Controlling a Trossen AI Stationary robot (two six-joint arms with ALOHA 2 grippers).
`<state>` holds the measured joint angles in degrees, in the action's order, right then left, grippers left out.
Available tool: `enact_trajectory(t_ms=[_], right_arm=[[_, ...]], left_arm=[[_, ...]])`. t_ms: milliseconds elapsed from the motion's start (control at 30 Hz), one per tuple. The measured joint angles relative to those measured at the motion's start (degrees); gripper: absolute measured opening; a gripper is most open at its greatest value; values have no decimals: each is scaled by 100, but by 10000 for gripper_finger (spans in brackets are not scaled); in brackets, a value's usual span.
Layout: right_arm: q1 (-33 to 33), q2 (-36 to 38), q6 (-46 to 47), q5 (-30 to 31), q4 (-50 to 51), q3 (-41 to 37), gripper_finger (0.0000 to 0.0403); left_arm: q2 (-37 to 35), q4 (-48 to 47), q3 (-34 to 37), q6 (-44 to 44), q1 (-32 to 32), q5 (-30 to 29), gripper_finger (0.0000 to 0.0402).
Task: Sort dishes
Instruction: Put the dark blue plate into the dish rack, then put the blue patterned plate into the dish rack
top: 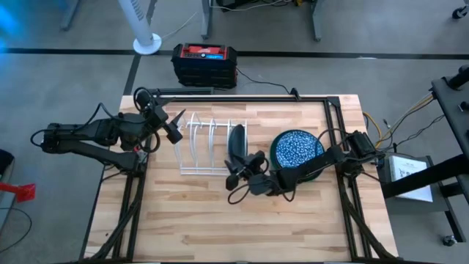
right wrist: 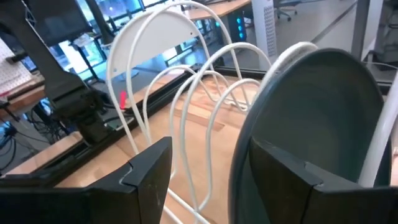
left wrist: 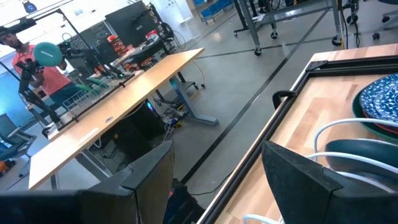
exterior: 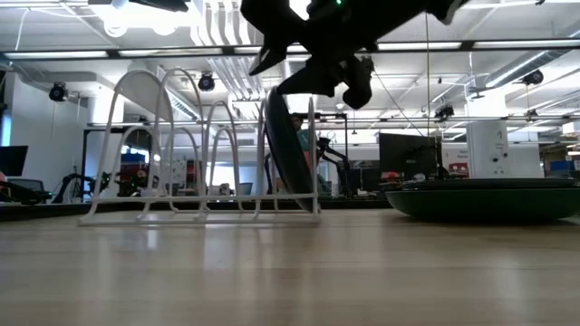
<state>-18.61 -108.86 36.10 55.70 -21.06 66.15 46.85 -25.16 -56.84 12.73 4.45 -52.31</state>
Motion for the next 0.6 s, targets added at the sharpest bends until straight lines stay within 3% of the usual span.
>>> enact_trajectory(t_ms=[400, 600], right_arm=[[-17, 20, 862, -29, 1793, 546, 207], [-57, 20, 1042, -24, 1979, 609, 211]], left_arm=[[0, -87, 0, -38, 0, 0, 232], [0, -122, 0, -64, 0, 0, 232]])
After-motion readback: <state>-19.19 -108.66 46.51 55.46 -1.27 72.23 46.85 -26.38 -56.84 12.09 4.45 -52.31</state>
